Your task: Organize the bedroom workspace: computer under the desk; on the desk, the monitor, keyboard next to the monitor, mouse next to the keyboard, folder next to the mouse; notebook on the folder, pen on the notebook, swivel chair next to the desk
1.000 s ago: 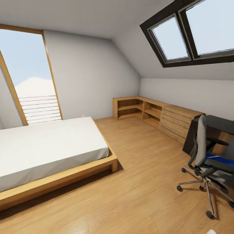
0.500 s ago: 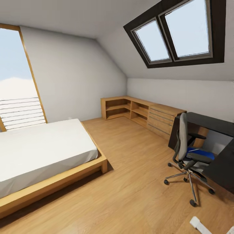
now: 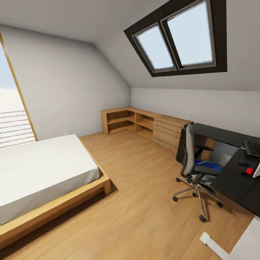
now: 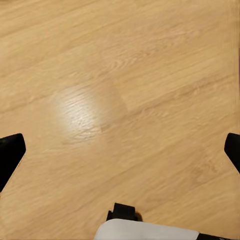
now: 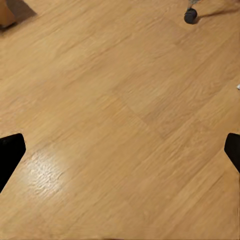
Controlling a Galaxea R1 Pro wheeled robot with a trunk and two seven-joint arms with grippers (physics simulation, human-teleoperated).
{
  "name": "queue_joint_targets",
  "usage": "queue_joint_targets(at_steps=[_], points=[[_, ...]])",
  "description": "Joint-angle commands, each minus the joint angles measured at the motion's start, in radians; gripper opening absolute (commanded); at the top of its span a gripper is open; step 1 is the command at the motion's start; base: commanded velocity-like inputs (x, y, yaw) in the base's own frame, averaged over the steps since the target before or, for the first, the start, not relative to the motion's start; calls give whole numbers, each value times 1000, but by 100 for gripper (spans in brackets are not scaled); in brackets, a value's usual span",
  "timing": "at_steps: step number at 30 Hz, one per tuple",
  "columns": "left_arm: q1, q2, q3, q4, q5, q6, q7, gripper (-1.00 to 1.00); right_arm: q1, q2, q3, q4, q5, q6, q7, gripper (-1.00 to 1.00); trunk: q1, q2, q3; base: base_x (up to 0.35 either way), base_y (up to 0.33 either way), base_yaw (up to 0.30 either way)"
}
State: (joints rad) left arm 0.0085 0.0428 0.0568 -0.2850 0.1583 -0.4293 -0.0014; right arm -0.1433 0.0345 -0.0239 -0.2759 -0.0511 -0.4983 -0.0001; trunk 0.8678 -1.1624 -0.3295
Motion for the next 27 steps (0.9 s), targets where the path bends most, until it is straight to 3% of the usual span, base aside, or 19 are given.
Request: queue_joint_targets(at_steps=[1,2,6,14,18,27], points=[[0,0,-1,-1,6,-4,0,100,-1,1,-2,2,44,-5,1,100,0,-1,-2,0,217,-265],[0,0,-1,0,6,-6,0,100,-1,1,-3,3,78,-5,0,100,0,-1,-2,0,248,-260],[0,-1,-2,4,6,-10,0,100,-1,1,-4,4,124,-1,-1,100,0,-1,-6,70,263,-256],[0,-2,-3,6,5,-10,0,100,-1,5,-6,6,127,4,-2,100,0,-1,-14,204,214,-227],[0,-5,-6,7,3,-4,-2,100,-1,28,1,11,140,6,-1,100,0,-1,-19,222,138,-152],[0,-6,-4,7,3,-8,-2,100,-1,28,-2,12,138,3,-1,100,0,-1,-30,110,97,-164]])
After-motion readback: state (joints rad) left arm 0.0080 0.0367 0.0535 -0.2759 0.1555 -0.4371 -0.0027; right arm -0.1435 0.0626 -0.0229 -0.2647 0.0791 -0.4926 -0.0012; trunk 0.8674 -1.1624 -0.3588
